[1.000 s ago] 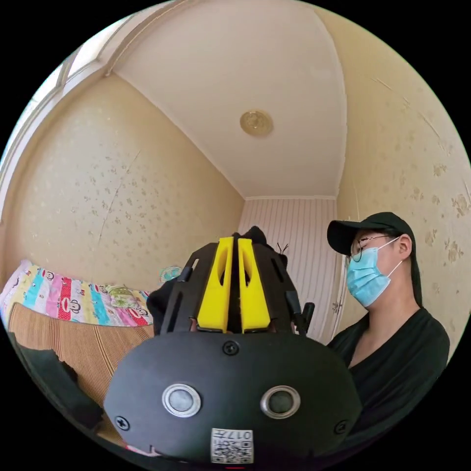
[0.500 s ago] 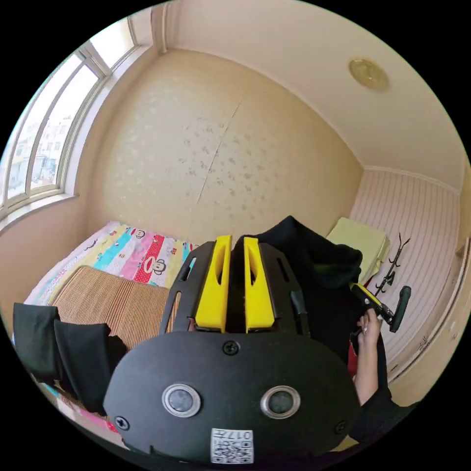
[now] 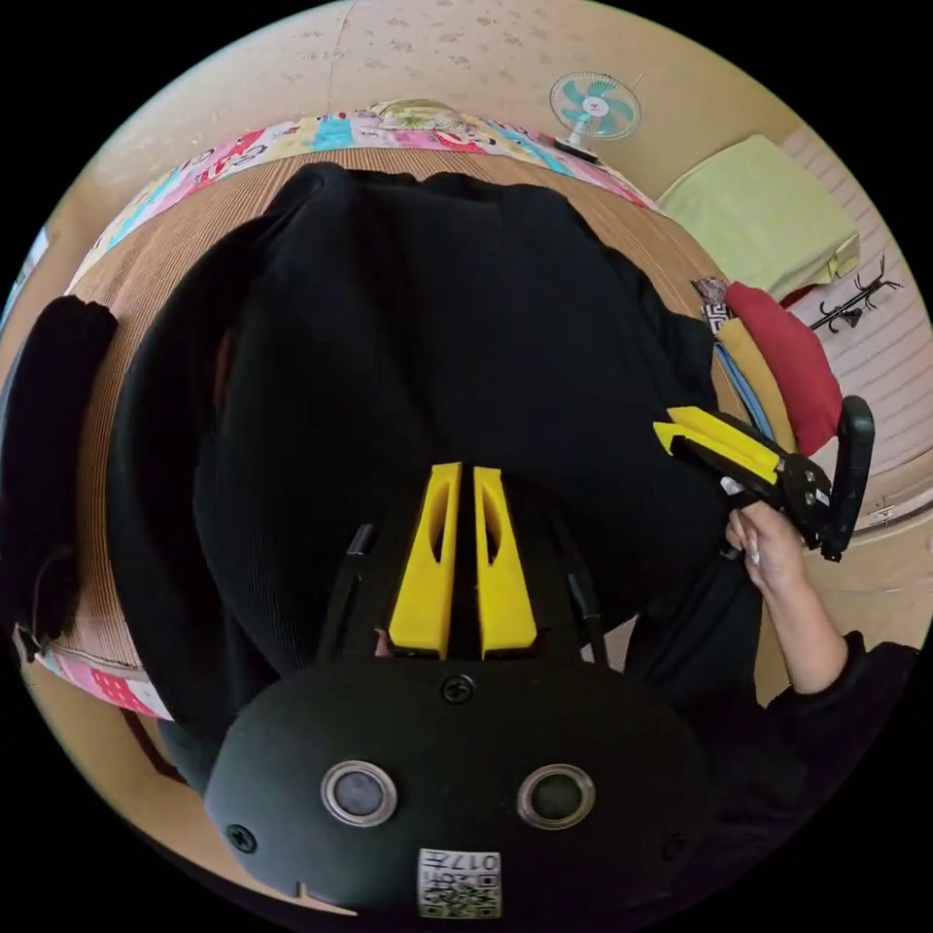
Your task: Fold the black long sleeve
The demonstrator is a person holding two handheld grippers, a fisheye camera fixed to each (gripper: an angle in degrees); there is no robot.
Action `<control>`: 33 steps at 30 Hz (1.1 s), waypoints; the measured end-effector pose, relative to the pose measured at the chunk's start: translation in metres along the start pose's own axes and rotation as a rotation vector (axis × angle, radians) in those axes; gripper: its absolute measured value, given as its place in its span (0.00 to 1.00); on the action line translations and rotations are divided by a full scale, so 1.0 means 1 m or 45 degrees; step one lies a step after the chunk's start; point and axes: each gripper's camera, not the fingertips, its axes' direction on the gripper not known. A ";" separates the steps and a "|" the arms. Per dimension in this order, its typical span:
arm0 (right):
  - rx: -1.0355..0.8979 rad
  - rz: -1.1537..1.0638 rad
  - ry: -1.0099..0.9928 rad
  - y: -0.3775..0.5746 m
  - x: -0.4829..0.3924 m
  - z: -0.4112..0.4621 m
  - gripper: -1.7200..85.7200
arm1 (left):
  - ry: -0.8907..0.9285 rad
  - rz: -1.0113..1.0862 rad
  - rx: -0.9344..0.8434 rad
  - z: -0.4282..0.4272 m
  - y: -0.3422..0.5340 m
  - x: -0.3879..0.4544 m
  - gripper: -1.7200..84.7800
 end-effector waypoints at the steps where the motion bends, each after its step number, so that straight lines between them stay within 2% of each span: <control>1: -0.002 0.002 0.023 0.007 -0.002 -0.007 0.12 | 0.048 0.012 0.004 -0.010 0.020 0.002 0.04; 4: -0.030 0.146 0.027 0.024 0.011 -0.055 0.11 | 0.094 -0.060 0.002 -0.042 0.055 -0.007 0.02; 6: 0.072 0.443 0.084 0.039 0.055 -0.101 0.12 | 0.131 -0.155 0.027 -0.062 0.070 -0.023 0.02; 8: 0.091 0.580 0.139 0.043 0.090 -0.121 0.14 | 0.207 -0.253 0.018 -0.079 0.077 -0.048 0.01; 10: -0.011 0.563 0.131 0.035 0.120 -0.113 0.14 | 0.226 -0.319 0.028 -0.088 0.078 -0.066 0.01; 12: -0.484 0.516 -0.171 0.014 0.159 -0.067 0.06 | 0.222 -0.377 0.036 -0.095 0.075 -0.082 0.01; 13: -0.490 0.536 -0.276 0.011 0.168 -0.071 0.06 | 0.240 -0.415 0.027 -0.101 0.070 -0.091 0.01; 15: -0.209 0.654 -0.567 0.004 0.221 -0.140 0.04 | 0.274 -0.427 0.053 -0.116 0.063 -0.099 0.01; 16: -0.149 0.686 -0.575 0.003 0.238 -0.161 0.04 | 0.264 -0.421 0.091 -0.129 0.060 -0.102 0.01; 18: 0.151 0.805 -0.383 0.009 0.306 -0.261 0.04 | 0.224 -0.422 0.130 -0.145 0.060 -0.104 0.01; 20: 0.329 0.887 -0.138 0.024 0.349 -0.328 0.04 | 0.219 -0.432 0.142 -0.158 0.062 -0.108 0.01; 21: 0.388 0.978 0.036 0.038 0.372 -0.362 0.04 | 0.226 -0.434 0.140 -0.159 0.062 -0.109 0.01; 23: 0.435 1.124 0.229 0.065 0.397 -0.400 0.05 | 0.230 -0.444 0.118 -0.164 0.066 -0.111 0.01; 25: 0.502 1.260 0.326 0.100 0.407 -0.418 0.07 | 0.217 -0.453 0.104 -0.168 0.070 -0.113 0.01; 26: 0.530 1.349 0.286 0.125 0.412 -0.417 0.09 | 0.213 -0.470 0.098 -0.170 0.073 -0.115 0.01; 28: 0.512 1.459 0.051 0.158 0.419 -0.395 0.13 | 0.221 -0.514 0.086 -0.173 0.078 -0.120 0.01; 30: 0.519 1.557 -0.357 0.196 0.419 -0.344 0.17 | 0.246 -0.557 0.062 -0.176 0.080 -0.126 0.01; 33: 0.674 1.595 -0.692 0.219 0.407 -0.309 0.18 | 0.237 -0.540 0.035 -0.187 0.076 -0.129 0.01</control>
